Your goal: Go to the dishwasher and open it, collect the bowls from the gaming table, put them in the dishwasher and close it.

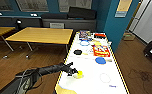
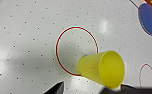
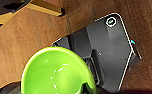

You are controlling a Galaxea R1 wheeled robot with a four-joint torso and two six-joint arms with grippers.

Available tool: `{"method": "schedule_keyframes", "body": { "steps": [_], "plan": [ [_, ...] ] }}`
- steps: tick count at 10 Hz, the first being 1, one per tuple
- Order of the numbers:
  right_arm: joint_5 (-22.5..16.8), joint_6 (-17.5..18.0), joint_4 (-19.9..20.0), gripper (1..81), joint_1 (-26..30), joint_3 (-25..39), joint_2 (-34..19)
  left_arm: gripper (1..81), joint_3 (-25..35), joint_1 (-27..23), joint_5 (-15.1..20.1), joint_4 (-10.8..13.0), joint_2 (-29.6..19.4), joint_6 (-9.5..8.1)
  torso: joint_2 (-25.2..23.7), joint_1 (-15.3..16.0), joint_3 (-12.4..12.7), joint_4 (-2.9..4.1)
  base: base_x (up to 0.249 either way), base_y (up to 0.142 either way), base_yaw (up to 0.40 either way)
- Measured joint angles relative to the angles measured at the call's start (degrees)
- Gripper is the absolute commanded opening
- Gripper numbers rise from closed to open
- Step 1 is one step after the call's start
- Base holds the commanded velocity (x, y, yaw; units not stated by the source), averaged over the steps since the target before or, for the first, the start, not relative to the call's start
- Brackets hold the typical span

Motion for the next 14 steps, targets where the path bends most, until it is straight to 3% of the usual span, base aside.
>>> {"method": "schedule_keyframes", "body": {
  "steps": [2,7,9,12,14],
  "plan": [
    [0.07,0.0,0.0,1.0,0.02,0.0,-0.09,81.1,-1.54,-0.17,0.0,0.0,0.72,-1.78,0.0,0.0,-0.02,0.0,0.0,0.0,0.0],
    [0.02,0.0,0.0,1.0,0.06,0.02,-0.06,81.1,-4.73,-0.39,0.02,0.05,3.77,-2.01,0.0,0.0,-0.02,-0.05,0.0,0.0,0.0],
    [-0.02,-0.02,0.0,1.0,0.28,0.13,-0.09,81.1,-5.34,-0.41,0.0,0.68,4.92,-2.04,0.0,0.0,-0.09,-0.77,0.0,0.0,0.0],
    [-0.13,-0.02,-0.01,1.0,0.33,0.13,-0.04,81.1,-5.34,-0.41,0.35,0.79,5.03,-2.04,0.0,0.0,-0.09,-0.77,0.0,0.0,0.0],
    [-0.11,-0.02,-0.01,1.0,0.33,0.13,-0.02,81.1,-5.79,-0.37,1.17,0.85,5.05,-3.96,0.0,0.0,-0.11,-0.77,0.0,0.0,0.0]
  ]
}}
